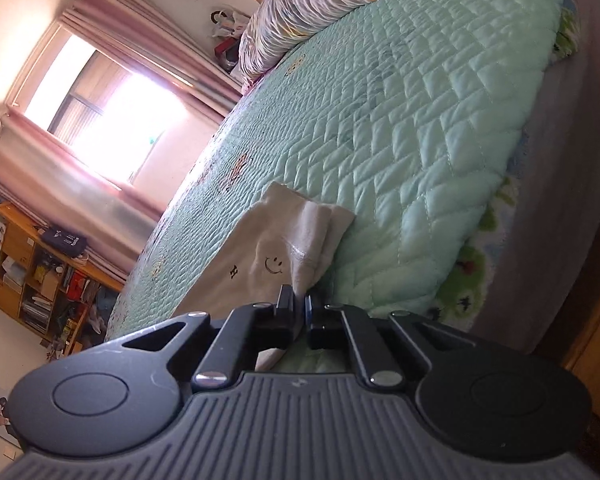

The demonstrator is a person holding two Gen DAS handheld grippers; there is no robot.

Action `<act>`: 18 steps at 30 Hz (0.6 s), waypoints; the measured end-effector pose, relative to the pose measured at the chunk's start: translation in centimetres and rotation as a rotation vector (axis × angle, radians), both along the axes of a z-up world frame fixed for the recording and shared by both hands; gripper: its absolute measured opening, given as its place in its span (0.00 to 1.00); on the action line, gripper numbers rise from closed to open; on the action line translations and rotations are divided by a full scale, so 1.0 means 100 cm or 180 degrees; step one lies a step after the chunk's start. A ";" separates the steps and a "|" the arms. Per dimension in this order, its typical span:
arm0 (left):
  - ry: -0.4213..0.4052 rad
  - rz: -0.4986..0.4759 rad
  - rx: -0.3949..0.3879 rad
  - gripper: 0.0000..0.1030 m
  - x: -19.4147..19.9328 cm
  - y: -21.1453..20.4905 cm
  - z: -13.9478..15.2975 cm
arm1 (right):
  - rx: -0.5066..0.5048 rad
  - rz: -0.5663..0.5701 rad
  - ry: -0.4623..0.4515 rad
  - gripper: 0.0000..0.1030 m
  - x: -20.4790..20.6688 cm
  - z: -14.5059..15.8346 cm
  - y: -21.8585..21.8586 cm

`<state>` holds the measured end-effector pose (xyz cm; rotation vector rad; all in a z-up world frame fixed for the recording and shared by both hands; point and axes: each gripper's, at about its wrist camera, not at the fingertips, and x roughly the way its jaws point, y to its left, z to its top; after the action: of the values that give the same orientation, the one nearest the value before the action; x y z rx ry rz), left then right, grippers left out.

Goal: Fold clothes

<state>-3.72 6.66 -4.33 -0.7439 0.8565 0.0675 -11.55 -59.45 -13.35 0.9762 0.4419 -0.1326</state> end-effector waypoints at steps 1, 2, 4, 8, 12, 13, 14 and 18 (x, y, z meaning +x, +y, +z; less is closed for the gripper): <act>-0.0027 0.0034 -0.0062 0.99 0.002 0.003 -0.003 | 0.0019 -0.0006 -0.0006 0.06 0.000 -0.001 0.000; -0.0044 0.0070 -0.0119 0.99 0.004 0.006 -0.006 | 0.0038 -0.0012 -0.0012 0.06 0.000 -0.001 0.000; -0.0094 0.0116 -0.0198 0.99 0.008 0.011 -0.010 | 0.0071 -0.0022 -0.0026 0.06 -0.001 -0.002 0.000; -0.0244 0.0103 -0.0241 0.99 0.014 0.014 -0.017 | 0.0114 -0.0011 -0.0071 0.06 -0.002 -0.005 -0.001; -0.0432 0.0127 -0.0381 0.99 0.017 0.020 -0.026 | 0.0165 -0.0013 -0.0106 0.06 -0.001 -0.007 -0.002; -0.0468 0.0122 -0.0402 0.99 0.016 0.020 -0.027 | 0.0158 -0.0009 -0.0101 0.06 0.000 -0.007 -0.002; -0.0504 0.0116 -0.0422 0.99 0.015 0.021 -0.029 | 0.0149 -0.0004 -0.0092 0.06 0.000 -0.006 -0.002; -0.0653 0.0053 -0.0421 0.99 0.010 0.023 -0.033 | 0.0122 0.0005 -0.0094 0.06 0.001 -0.004 -0.001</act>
<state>-2.69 8.96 -7.67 -0.8662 0.6637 -0.0507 -11.44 -59.55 -13.75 1.0141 0.4194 -0.1085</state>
